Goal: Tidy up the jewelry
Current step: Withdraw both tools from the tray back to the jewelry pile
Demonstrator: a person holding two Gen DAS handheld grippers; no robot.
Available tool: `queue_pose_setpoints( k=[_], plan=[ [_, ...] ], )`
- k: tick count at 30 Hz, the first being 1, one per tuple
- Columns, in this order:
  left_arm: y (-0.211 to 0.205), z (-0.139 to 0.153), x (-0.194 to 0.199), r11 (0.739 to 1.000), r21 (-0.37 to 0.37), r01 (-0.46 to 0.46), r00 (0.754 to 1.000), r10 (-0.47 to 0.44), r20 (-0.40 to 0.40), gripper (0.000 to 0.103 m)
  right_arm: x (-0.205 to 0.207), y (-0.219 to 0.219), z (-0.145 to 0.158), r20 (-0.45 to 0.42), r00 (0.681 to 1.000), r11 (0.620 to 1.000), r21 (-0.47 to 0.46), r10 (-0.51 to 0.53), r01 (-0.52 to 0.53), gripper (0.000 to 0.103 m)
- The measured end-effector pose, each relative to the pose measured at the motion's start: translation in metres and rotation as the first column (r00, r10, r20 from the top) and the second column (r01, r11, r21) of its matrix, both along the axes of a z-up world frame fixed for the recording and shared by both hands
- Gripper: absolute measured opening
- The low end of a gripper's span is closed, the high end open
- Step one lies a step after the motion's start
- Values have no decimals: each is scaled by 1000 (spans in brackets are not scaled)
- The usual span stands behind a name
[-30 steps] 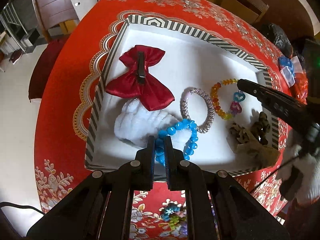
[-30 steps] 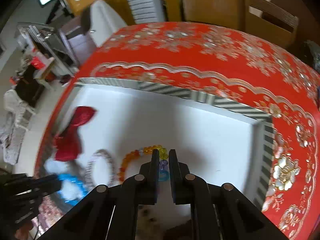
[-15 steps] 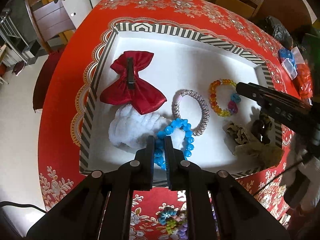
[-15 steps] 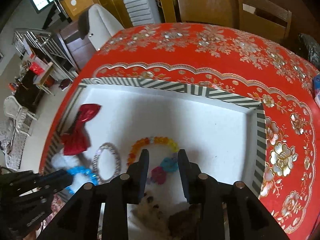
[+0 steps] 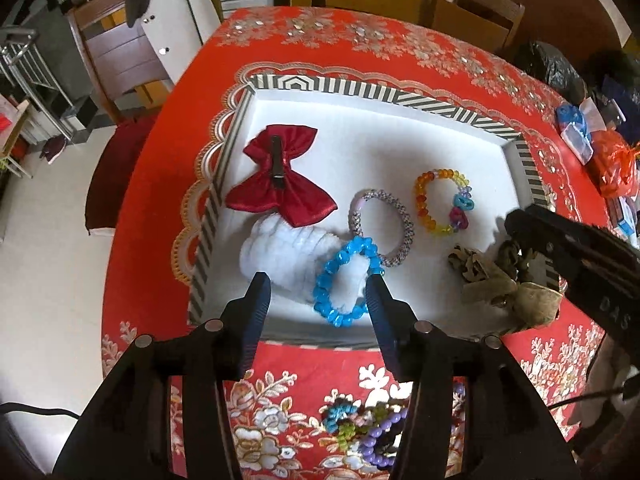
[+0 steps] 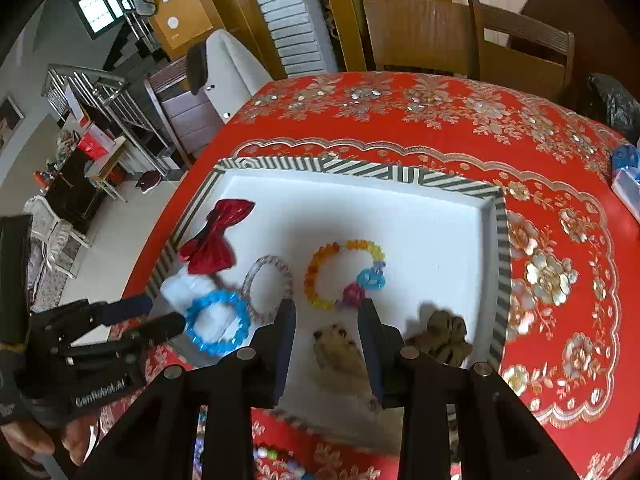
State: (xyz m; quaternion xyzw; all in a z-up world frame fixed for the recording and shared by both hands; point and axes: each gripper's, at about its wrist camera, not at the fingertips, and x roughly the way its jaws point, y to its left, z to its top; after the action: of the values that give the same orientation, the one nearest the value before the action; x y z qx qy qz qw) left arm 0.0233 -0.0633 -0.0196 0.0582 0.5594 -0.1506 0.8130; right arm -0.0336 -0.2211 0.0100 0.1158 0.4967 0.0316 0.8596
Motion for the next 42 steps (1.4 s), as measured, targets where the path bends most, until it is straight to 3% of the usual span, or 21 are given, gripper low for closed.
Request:
queue_pose_setpoints(
  k=[13,22,26,42],
  plan=[
    [12,17,-56,999,23,-31,996,29,80,49,-70,21,7,10,1000,1000,-4,17,-17,31],
    [18,19,-94,999,20,-45,994,43,98,49,-110,23,12,22,1000,1000,-6,-3,3,31],
    [20,20,-108,999,21,-40,994,37,104,49,-125,22,11,15,1000,1000,-2,-11,11,38],
    [27,20,-150,999,32,-44,991,40,124,49,-175,21,1,-21,1000,1000,-9,-13,13,38]
  ],
)
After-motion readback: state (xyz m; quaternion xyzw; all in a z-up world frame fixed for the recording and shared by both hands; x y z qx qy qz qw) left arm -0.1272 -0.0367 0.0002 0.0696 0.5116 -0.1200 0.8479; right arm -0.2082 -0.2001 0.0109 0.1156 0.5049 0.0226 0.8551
